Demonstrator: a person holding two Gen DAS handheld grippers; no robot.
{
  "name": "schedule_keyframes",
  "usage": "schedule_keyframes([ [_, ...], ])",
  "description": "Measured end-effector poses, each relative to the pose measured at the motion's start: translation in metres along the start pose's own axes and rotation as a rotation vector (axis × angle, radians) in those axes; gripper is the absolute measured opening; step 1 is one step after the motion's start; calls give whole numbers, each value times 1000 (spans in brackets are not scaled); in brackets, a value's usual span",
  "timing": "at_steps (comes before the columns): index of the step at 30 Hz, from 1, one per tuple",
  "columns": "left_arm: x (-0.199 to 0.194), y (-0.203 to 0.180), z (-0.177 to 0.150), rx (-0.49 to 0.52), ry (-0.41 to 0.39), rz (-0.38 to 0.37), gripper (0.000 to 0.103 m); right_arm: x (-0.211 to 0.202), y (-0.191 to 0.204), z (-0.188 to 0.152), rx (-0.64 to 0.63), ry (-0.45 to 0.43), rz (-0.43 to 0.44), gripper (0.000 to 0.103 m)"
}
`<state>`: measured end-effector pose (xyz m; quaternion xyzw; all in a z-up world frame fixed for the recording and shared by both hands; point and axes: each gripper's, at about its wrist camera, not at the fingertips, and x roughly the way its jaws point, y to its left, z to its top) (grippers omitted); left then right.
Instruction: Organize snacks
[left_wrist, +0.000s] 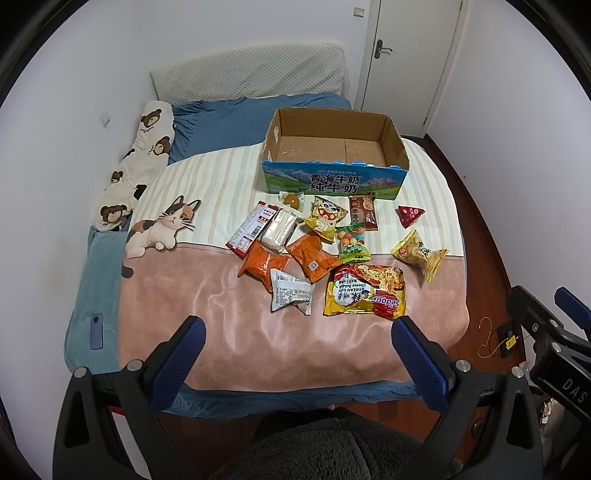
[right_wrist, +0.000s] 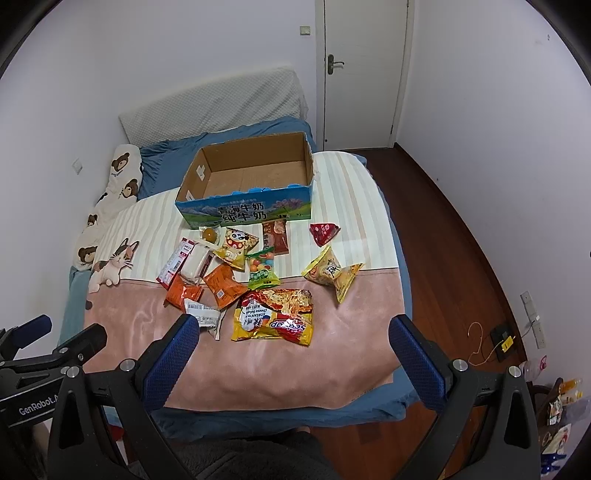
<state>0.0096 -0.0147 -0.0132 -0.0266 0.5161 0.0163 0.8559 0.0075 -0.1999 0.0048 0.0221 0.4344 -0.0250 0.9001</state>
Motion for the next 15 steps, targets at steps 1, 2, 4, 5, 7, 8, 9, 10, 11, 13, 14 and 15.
schedule_keyframes([
  [1,1,-1,0,-1,0,-1,103,1,0,1,1,1,-1,103],
  [2,1,0,0,-4,1,-3,103,0,1,1,0,2,-2,103],
  [4,4,-1,-1,-5,7,-5,103,2,0,1,1,2,-1,103],
  [5,4,0,-1,-5,9,-6,103,3,0,1,1,1,-1,103],
  [7,4,0,-1,-5,10,-8,103,3,-1,1,3,1,0,103],
  [8,4,1,0,-6,9,-8,103,3,0,1,2,1,-2,103],
  [9,4,1,0,-6,7,-8,103,3,0,1,3,2,-1,103],
  [10,3,1,1,-7,7,-8,103,3,0,1,4,3,-1,103],
  [11,2,2,1,-7,5,-8,103,2,0,1,4,2,-2,103],
  [13,2,2,1,-8,6,-9,103,3,0,1,3,2,-1,103],
  [14,1,2,1,-6,6,-7,103,3,0,1,4,1,-1,103],
  [15,1,2,1,-6,7,-8,103,3,0,1,5,1,0,103],
])
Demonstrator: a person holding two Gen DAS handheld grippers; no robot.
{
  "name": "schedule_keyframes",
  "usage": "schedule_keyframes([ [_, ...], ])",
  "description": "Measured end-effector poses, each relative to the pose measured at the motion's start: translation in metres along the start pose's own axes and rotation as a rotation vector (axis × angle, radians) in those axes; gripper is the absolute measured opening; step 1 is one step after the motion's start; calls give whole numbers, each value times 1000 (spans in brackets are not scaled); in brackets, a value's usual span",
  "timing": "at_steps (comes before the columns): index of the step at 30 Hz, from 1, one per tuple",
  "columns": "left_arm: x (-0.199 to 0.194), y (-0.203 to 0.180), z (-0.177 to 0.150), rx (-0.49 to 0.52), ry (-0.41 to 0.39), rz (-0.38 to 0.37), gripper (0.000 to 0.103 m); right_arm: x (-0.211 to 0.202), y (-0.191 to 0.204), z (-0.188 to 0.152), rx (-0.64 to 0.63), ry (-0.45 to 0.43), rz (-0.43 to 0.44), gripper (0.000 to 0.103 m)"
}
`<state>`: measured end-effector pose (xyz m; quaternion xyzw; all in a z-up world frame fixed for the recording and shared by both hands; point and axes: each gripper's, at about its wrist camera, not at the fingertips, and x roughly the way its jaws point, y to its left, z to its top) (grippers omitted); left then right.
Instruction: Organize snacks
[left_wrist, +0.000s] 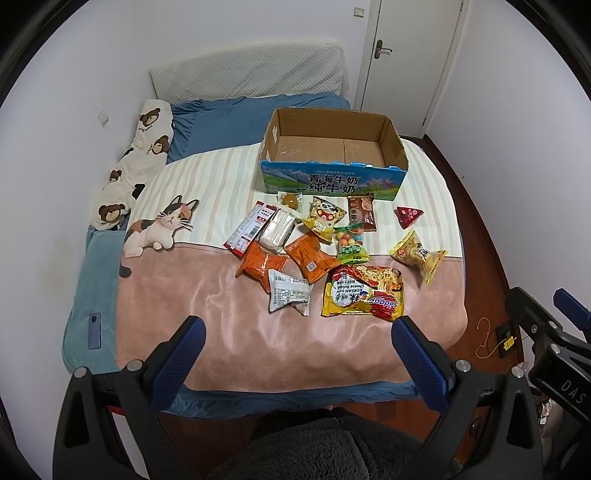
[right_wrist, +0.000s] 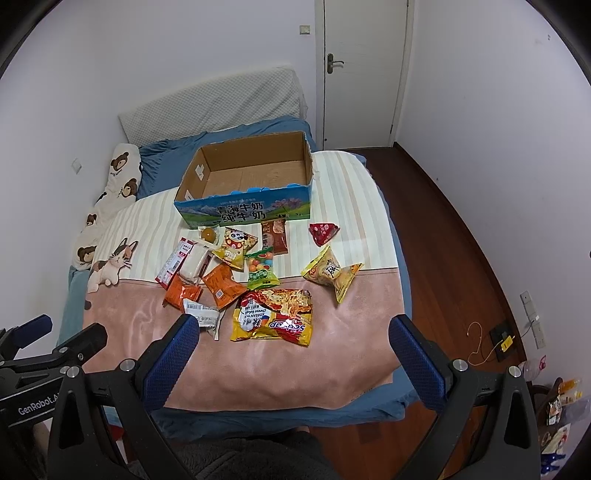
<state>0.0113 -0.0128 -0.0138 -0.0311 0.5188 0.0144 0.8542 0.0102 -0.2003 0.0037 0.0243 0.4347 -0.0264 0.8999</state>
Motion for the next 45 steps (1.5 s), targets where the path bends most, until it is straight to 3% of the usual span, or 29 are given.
schedule_keyframes([
  [25,2,-4,-3,-4,18,4,103,2,0,-3,10,4,9,103],
  [29,14,5,-3,-37,-6,-23,103,16,1,-4,-6,20,9,103],
  [32,44,20,-1,-94,-7,-3,103,48,4,-1,-77,54,-7,103],
  [35,88,33,0,-130,50,45,103,99,15,3,-217,117,6,103],
  [39,147,48,-4,-171,148,77,103,193,44,-3,-472,247,17,103],
  [45,220,60,-21,-240,279,114,103,318,93,-38,-864,422,52,103],
])
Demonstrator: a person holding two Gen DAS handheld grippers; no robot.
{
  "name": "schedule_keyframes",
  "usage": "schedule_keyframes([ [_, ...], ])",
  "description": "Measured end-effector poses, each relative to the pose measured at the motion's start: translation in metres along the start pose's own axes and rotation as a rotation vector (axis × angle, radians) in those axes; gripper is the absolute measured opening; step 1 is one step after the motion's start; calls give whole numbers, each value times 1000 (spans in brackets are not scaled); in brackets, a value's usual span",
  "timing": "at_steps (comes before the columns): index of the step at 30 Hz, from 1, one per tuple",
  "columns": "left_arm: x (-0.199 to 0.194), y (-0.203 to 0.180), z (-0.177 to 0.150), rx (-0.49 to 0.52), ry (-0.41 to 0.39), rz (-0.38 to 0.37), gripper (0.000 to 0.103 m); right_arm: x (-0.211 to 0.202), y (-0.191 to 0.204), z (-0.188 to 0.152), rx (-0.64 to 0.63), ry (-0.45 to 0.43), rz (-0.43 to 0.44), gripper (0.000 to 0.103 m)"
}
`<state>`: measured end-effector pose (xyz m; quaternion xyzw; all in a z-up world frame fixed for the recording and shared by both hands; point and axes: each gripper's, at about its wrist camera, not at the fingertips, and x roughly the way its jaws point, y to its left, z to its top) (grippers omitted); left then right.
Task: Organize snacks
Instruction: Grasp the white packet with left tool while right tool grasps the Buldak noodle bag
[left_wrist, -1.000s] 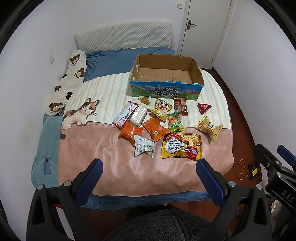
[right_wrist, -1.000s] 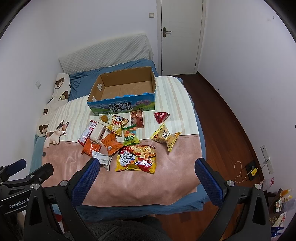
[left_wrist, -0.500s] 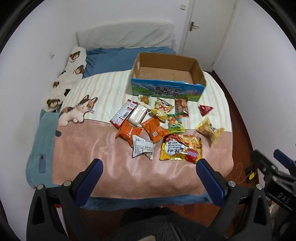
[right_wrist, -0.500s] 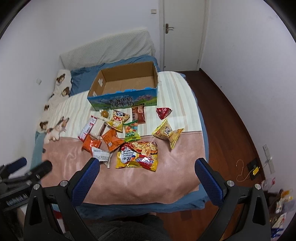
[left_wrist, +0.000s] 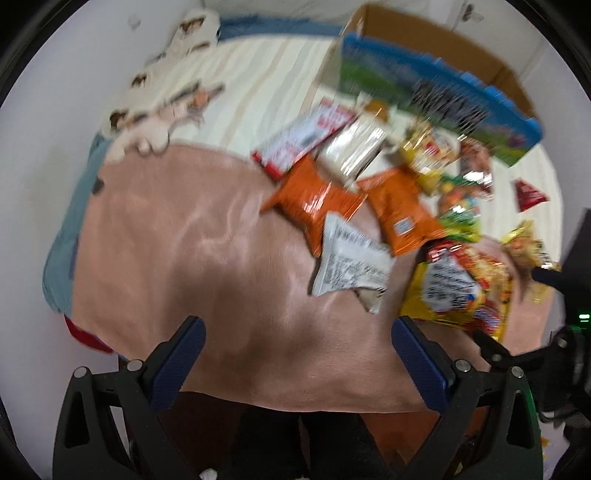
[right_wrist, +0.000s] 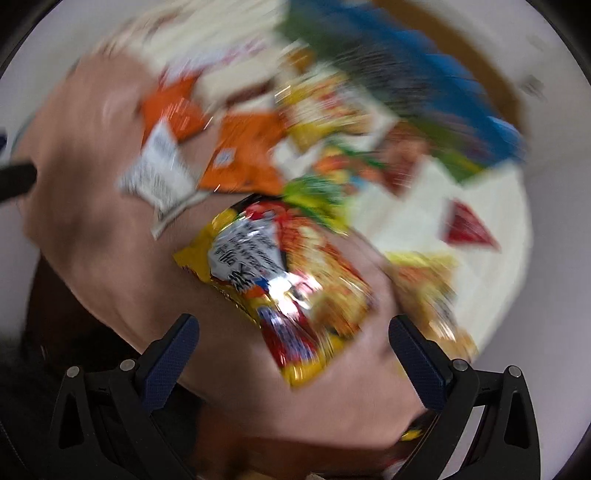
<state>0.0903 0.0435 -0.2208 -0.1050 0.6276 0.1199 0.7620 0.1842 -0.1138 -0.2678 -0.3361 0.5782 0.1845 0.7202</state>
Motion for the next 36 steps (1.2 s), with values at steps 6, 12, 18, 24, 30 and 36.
schedule_keyframes([
  [6,48,2,-6,-81,102,6,103,82,23,33,-264,123,10,103],
  [12,75,8,-4,-188,203,-70,103,120,16,49,-204,156,110,103],
  [18,91,21,15,-370,277,-219,103,115,-27,27,338,139,249,92],
  [24,126,32,46,-590,333,-333,102,128,-35,-12,756,109,337,93],
  [30,162,28,54,-631,387,-264,93,128,-41,-30,872,109,418,96],
  [36,161,14,52,-414,330,-180,80,90,-70,-64,799,94,415,99],
])
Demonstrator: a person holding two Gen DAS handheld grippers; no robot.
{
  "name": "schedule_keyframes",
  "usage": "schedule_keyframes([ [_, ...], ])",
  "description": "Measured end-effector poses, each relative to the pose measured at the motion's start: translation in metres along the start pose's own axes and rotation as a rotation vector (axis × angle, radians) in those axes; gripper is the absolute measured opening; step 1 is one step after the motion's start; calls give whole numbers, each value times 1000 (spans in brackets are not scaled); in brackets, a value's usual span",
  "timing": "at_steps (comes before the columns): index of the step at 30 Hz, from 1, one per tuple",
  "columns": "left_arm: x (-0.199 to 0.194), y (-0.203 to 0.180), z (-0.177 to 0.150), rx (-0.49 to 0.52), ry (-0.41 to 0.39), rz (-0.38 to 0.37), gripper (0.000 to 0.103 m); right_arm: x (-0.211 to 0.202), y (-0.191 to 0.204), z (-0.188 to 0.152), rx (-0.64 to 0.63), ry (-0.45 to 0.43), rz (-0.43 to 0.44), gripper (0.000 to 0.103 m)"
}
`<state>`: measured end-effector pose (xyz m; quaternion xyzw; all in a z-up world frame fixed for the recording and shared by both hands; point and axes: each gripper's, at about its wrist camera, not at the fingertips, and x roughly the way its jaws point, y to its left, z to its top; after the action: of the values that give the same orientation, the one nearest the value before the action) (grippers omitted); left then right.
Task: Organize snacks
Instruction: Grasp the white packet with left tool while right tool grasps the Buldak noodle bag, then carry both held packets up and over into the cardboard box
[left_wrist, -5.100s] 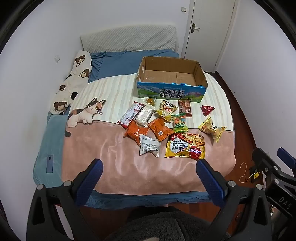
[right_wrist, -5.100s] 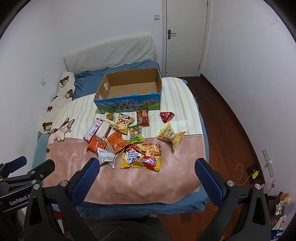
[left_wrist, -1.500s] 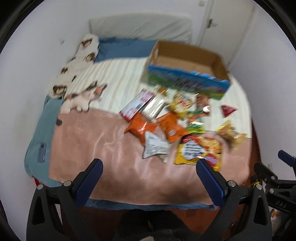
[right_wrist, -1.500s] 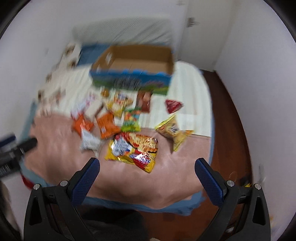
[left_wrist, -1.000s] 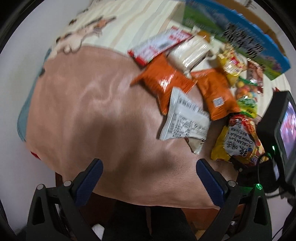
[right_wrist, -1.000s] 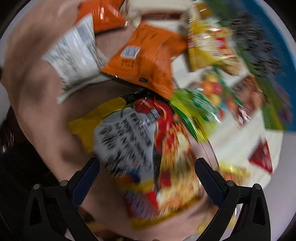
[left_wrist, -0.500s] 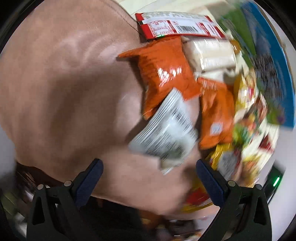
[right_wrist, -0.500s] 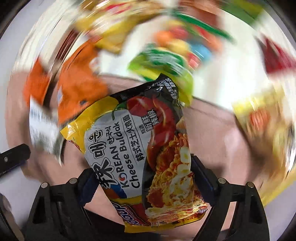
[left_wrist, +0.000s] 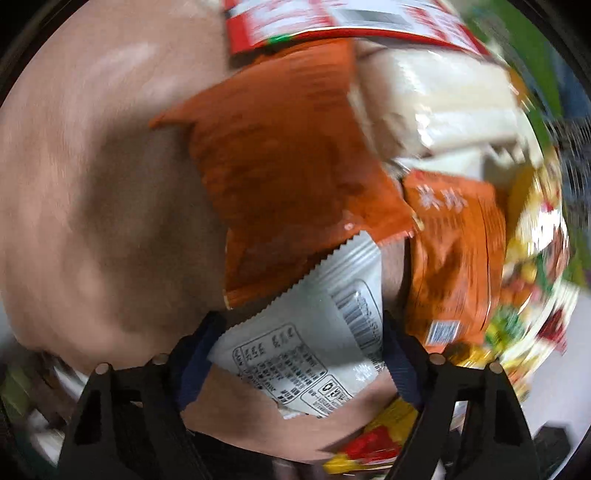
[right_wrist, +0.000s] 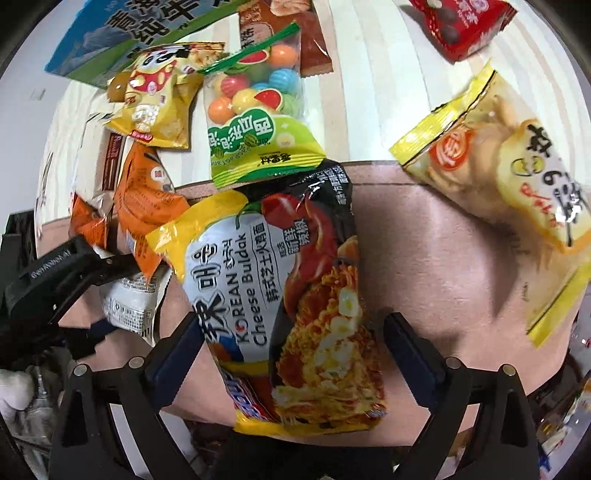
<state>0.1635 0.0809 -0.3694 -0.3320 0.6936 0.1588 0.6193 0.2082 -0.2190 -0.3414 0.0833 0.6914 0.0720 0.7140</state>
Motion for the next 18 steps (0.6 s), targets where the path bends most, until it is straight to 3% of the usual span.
schedule_keyframes([
  [3,-5,-11,-4,224,-48,103,79,-10,-1,-5,-16,6,4,99],
  [5,-6,-17,-9,407,-83,209,79,-15,-5,-5,-19,13,8,101],
  [6,-4,-20,-13,517,-106,302,79,-20,-10,-3,-16,22,13,101],
  [8,2,-19,-17,623,-117,396,80,-27,-24,1,-3,8,19,101],
  [11,13,-12,-9,605,-88,394,80,-11,-19,3,-9,26,-4,102],
  [14,14,28,4,470,-80,313,80,-5,-10,4,-23,25,-47,103],
  [16,11,45,10,388,-113,261,80,-2,-2,4,-37,19,-86,102],
  [18,6,58,7,365,-149,225,80,-4,3,-3,-19,-6,-137,94],
])
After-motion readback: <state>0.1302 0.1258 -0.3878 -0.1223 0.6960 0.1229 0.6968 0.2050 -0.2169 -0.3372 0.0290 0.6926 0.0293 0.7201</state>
